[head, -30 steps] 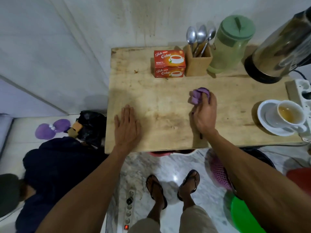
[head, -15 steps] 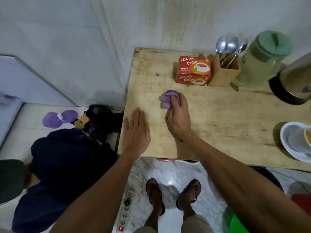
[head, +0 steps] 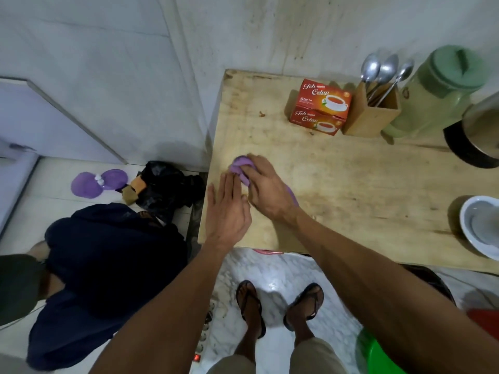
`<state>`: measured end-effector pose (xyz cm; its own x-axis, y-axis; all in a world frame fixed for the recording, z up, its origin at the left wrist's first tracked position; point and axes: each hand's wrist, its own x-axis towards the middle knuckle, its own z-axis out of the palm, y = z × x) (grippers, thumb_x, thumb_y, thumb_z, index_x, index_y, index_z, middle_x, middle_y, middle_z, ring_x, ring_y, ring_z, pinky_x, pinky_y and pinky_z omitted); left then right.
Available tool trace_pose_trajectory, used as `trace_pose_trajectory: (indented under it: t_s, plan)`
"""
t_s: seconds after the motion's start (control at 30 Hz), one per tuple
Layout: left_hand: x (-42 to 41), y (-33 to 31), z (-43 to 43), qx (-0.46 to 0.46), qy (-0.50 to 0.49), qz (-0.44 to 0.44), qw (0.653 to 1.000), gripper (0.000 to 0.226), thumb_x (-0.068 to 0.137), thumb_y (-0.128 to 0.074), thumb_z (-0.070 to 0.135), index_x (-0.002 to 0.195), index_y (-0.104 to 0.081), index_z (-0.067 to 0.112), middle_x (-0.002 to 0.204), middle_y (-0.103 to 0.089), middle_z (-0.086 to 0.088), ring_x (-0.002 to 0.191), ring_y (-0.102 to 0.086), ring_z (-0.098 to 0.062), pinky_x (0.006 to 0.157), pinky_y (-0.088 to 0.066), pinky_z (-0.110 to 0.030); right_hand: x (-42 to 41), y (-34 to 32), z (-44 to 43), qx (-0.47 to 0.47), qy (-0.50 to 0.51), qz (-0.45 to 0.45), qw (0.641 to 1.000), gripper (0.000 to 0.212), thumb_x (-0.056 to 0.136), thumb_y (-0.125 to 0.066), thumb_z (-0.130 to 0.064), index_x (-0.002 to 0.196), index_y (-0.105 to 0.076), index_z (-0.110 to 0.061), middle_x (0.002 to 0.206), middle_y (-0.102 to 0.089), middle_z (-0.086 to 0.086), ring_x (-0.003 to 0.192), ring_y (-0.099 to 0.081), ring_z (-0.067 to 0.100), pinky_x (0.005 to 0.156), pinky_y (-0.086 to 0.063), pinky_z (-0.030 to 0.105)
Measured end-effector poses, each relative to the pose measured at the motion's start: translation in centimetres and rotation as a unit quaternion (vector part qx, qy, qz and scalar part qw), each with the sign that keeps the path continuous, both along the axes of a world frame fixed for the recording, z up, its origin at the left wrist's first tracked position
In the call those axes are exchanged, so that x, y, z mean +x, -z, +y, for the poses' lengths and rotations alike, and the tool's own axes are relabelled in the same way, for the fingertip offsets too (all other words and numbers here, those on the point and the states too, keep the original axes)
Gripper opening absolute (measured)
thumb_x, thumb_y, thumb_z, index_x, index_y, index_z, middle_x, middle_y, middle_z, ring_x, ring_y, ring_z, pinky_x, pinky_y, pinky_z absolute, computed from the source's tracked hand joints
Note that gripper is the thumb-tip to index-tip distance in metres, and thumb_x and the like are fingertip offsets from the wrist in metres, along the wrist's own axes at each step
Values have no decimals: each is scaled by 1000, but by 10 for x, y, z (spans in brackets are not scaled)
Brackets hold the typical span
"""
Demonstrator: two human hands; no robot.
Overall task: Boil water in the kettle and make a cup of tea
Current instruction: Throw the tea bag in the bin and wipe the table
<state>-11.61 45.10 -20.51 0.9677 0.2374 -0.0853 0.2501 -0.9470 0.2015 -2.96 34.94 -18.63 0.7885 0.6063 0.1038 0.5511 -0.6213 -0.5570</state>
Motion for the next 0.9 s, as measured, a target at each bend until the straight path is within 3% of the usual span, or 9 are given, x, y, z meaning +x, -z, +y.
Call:
trace_pose_trajectory:
  t_s: [0.1,0.23,0.27,0.4,0.5,0.57,0.63,0.7,0.9]
  plan:
    - [0,-1,1,-2,7,5,1000,59,98,-24,30,151,-25,5,162,-24,-14,151,-22,-27,122,-19,-51,-19,6,-29,-12,15,-24,1000,40,90,-52,1,129,-61,-1,142,-51,22,129,-47,40,106,-43,48]
    - [-1,1,2,-9,8,-5,1000,59,99,-21,32,152,-22,7,163,-22,-13,151,-21,-29,122,-17,-52,-7,-7,-97,50,238,-18,970,23,98,-49,-29,112,-65,-21,94,-70,11,75,-64,24,56,-50,42]
    - [-1,2,2,-9,8,-6,1000,59,99,-21,32,152,-22,7,163,-21,-13,151,-20,-29,122,-16,-52,-5,-9,-113,41,281,-12,959,26,97,-47,-30,113,-64,-18,93,-71,9,74,-65,21,54,-52,37]
    - [-1,2,4,-22,14,11,1000,58,100,-24,32,153,-18,9,164,-16,-10,152,-15,-27,123,-10,-50,-22,-12,-115,-67,286,-26,956,52,84,-38,-18,132,-53,-7,139,-48,18,120,-46,37,101,-42,48]
    - [1,-5,8,-59,12,4,998,55,101,-33,27,152,-24,10,164,-19,-9,152,-17,-27,123,-11,-48,-44,-12,-65,-17,225,18,974,51,82,-46,-10,131,-56,-6,141,-47,17,120,-46,36,104,-39,46]
    - [2,-19,10,-88,20,-32,995,47,99,-40,20,143,-43,7,155,-38,-14,145,-34,-31,119,-26,-47,-55,-11,-29,-30,150,35,988,52,79,-55,-5,132,-56,-5,145,-44,18,123,-44,38,108,-37,45]
    - [-1,-30,16,-123,-1,-92,988,34,94,-44,14,117,-65,2,125,-64,-20,118,-59,-37,100,-49,-43,-61,-15,2,-16,118,97,988,52,84,-58,-8,136,-54,-7,150,-41,16,127,-41,36,109,-37,41]
    - [-7,-41,26,-203,-78,-99,971,25,91,-47,10,98,-69,1,101,-69,-19,96,-63,-37,83,-50,-41,-63,-25,22,19,129,159,979,44,90,-54,-10,134,-56,-9,144,-45,15,126,-45,36,105,-42,44]
    - [-11,-58,43,-351,-175,-56,918,30,95,-45,6,112,-71,3,111,-72,-16,103,-64,-30,92,-48,-38,-60,-44,24,67,158,165,971,42,96,-44,-15,136,-53,-5,140,-44,22,122,-47,37,102,-41,34]
